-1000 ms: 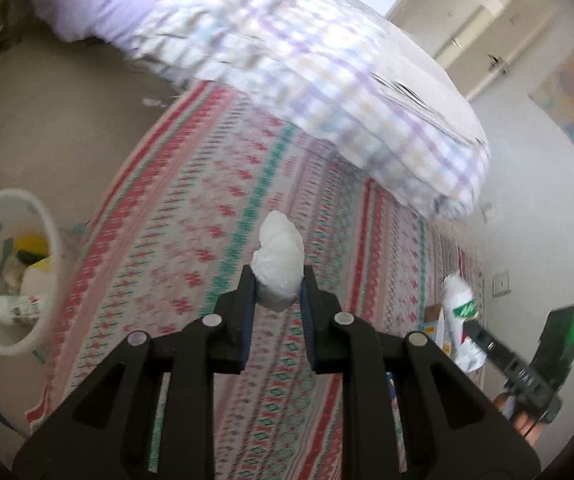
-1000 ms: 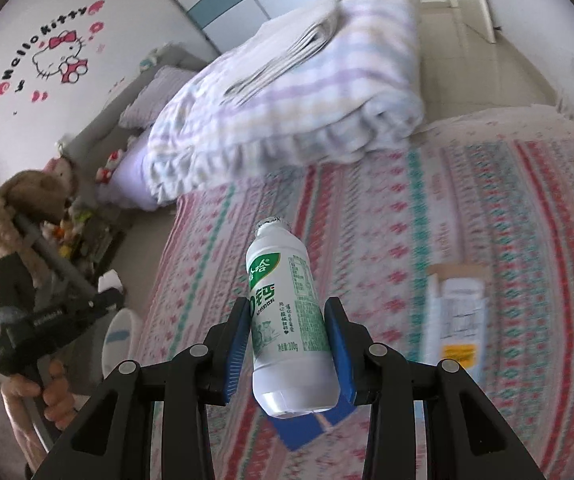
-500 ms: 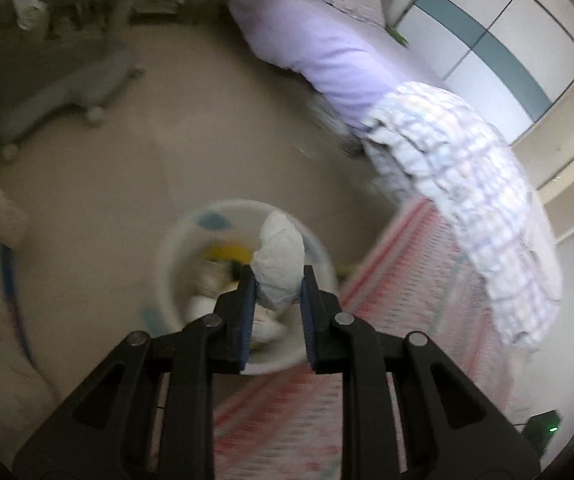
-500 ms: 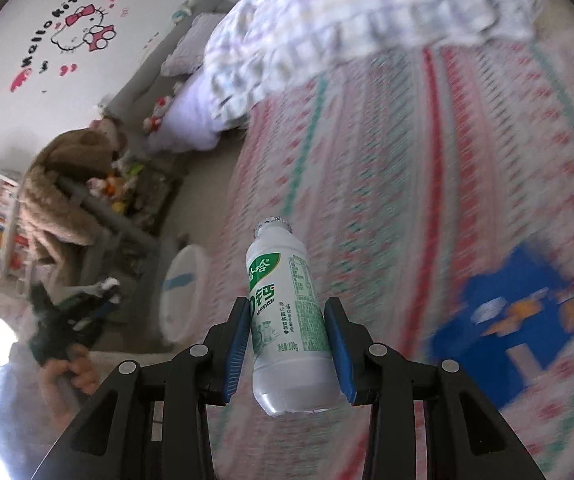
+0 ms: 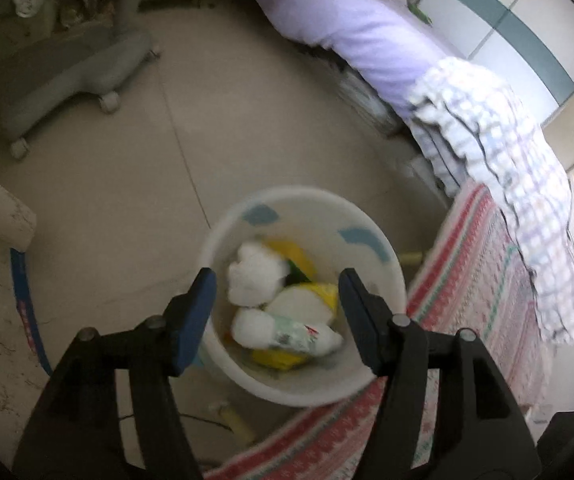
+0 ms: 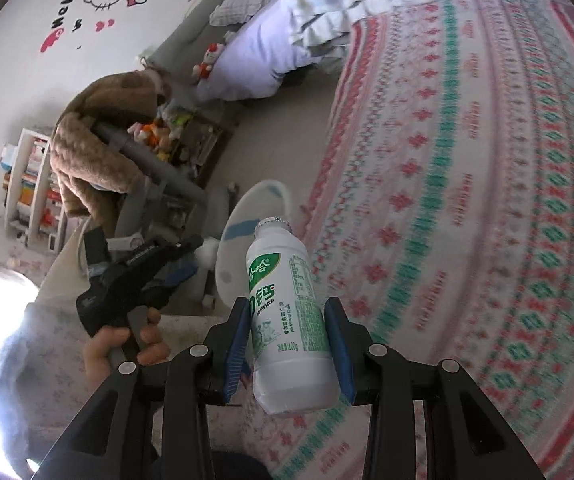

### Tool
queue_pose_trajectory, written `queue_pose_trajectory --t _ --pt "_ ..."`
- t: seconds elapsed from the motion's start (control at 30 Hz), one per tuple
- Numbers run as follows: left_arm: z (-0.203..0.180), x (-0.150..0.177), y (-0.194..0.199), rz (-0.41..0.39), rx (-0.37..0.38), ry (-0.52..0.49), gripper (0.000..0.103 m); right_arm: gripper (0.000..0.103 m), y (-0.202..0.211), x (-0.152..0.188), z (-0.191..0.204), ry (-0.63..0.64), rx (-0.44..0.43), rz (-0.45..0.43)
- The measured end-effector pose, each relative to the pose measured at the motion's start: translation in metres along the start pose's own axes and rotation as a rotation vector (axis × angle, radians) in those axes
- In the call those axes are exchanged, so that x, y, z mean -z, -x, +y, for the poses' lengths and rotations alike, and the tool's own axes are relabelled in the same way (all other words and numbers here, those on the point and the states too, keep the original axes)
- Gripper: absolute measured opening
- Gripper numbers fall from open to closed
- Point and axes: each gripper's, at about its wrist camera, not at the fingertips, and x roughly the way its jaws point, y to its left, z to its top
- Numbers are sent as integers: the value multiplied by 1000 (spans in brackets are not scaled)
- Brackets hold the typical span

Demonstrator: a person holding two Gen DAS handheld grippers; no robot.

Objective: Collect trash
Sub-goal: 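Carry the tissue and bottle over the wastebasket and open both grippers, then move both open grippers back over the bed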

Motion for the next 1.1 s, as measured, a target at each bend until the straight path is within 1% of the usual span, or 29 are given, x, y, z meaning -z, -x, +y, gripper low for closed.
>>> queue_pose_trajectory --t 0.07,0.1,0.23,0.3,0.4,0.5,0.53,0.57,0.6,0.67,0.77,0.83,1.0,1.07,1.1 --pt "12 -2 5 -6 15 36 64 39 -12 -5 8 -4 -30 4" --pt "21 -3 8 -12 22 76 64 39 -20 -8 13 -8 -41 8" --pt "40 -2 18 -30 47 188 64 39 -55 -22 35 0 -45 31" --pt "47 -2 27 -52 61 233 64 39 -76 -30 46 -15 -47 48" --pt "47 -4 38 -87 58 260 64 41 -112 -45 60 -80 -67 92" --pt "50 -6 44 -111 64 283 64 42 -152 -55 69 -176 -61 146" --pt "51 -7 44 -115 63 287 64 44 -166 -56 71 -195 -54 169" --pt "52 -8 43 -117 60 288 64 52 -179 -56 72 -204 -41 193" --pt "53 -8 42 -118 57 290 64 57 -191 -54 74 -206 -18 214" --pt "55 -8 39 -107 67 292 64 57 -205 -50 77 -193 6 231" --pt "56 -9 37 -103 79 298 64 57 -206 -45 73 -204 -45 244" --pt "54 -9 39 -109 86 291 64 57 -197 -46 68 -205 -38 228" --pt "39 -5 46 -113 103 249 64 57 -158 -49 58 -175 -29 173" --pt "30 -3 48 -110 112 223 64 57 -140 -49 56 -160 -33 156" --pt "21 -1 50 -107 120 195 64 57 -132 -49 55 -153 -35 146"
